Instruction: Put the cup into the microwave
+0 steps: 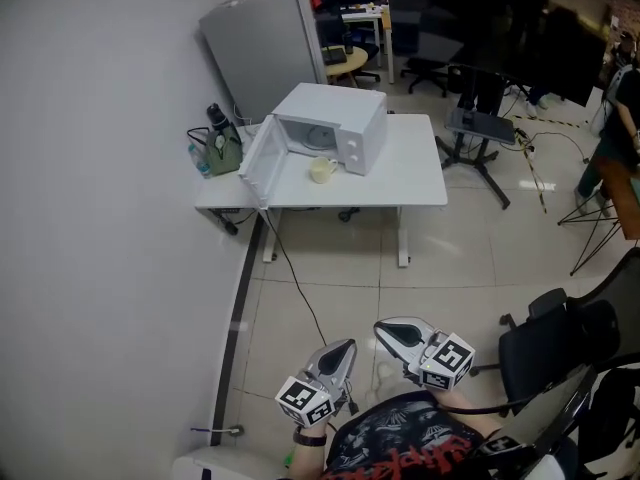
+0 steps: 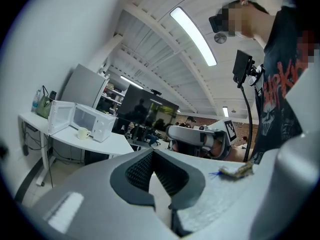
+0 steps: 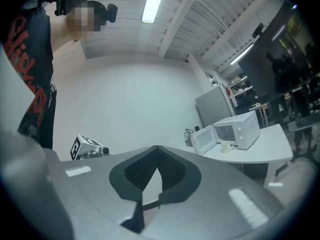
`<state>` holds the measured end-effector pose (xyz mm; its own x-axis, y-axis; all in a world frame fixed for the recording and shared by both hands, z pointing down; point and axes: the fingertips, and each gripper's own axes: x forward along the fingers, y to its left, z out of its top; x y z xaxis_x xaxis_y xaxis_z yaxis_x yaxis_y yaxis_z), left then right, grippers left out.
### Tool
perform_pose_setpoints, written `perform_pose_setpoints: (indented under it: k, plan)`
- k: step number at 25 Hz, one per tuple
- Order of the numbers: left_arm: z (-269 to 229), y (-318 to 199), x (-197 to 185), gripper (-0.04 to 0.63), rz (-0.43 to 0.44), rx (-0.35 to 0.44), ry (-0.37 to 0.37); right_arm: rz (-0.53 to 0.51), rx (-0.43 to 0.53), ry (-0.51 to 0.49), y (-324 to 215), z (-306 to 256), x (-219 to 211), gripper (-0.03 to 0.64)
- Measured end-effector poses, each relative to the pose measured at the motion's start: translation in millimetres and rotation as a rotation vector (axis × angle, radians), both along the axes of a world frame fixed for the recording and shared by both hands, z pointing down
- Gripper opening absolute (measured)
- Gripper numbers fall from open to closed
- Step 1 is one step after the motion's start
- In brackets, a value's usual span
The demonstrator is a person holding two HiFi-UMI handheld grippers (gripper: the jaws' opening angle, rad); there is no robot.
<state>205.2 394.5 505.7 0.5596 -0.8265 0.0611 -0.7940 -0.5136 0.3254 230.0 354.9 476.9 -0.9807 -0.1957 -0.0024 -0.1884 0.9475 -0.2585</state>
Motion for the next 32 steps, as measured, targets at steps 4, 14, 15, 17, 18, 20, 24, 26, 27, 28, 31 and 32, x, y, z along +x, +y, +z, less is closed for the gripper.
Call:
perform_pose_setpoints:
  k: [4,14,15,17,18,20,24,26,27,28,31,32]
  plan:
    - [-2.8,-23.5,0.1,0.009,0.006,-0.004,-0.024,-0.015,0.001,-0.025,-23.5,-2.5,-4.3,0.000]
    - [-1.1,-63.7,8.4,0.009,-0.004,-0.026,-0.047,-0.025,-0.045,-0.040,-65.7,10.2,4.3,0.000]
    - [-1.3,-65.4,8.3,0.009,-0.007,-0.024,-0.046,-0.027,-0.050,-0.036,-68.3,12.5,3.9,0.000]
    - [-0.6,-67.7,5.1,0.009,-0.015,-0.023,-0.042,-0.025,-0.061,-0.028,-73.7,16.9,1.0,0.000]
    - [1.1,-67.7,2.0,0.009,-0.019,-0.025,-0.038,-0.022,-0.066,-0.026,-75.6,18.2,-1.4,0.000]
    - [5.3,-65.1,-5.2,0.009,-0.022,-0.036,-0.030,-0.015,-0.071,-0.026,-75.8,17.7,-7.6,0.000]
    - [5.3,-62.4,-21.9,0.009,0.001,-0.035,-0.024,0.005,-0.059,-0.022,-75.8,13.6,-25.5,0.000]
    - [4.1,-60.2,-32.9,0.009,0.029,-0.026,-0.031,0.036,-0.060,-0.028,-76.8,13.7,-37.6,0.000]
    - [2.9,-58.4,-39.6,0.009,0.045,-0.022,-0.037,0.056,-0.066,-0.036,-76.8,13.2,-44.6,0.000]
    - [1.2,-56.0,-47.1,0.009,0.059,-0.020,-0.043,0.077,-0.073,-0.044,-75.2,12.0,-52.3,0.000]
    - [-3.0,-48.1,-72.9,0.008,0.071,-0.019,-0.043,0.111,-0.084,-0.042,-60.0,12.2,-75.2,0.000]
    - [-4.1,-46.5,-81.4,0.008,0.066,-0.014,-0.033,0.114,-0.084,-0.032,-54.5,13.6,-81.4,0.000]
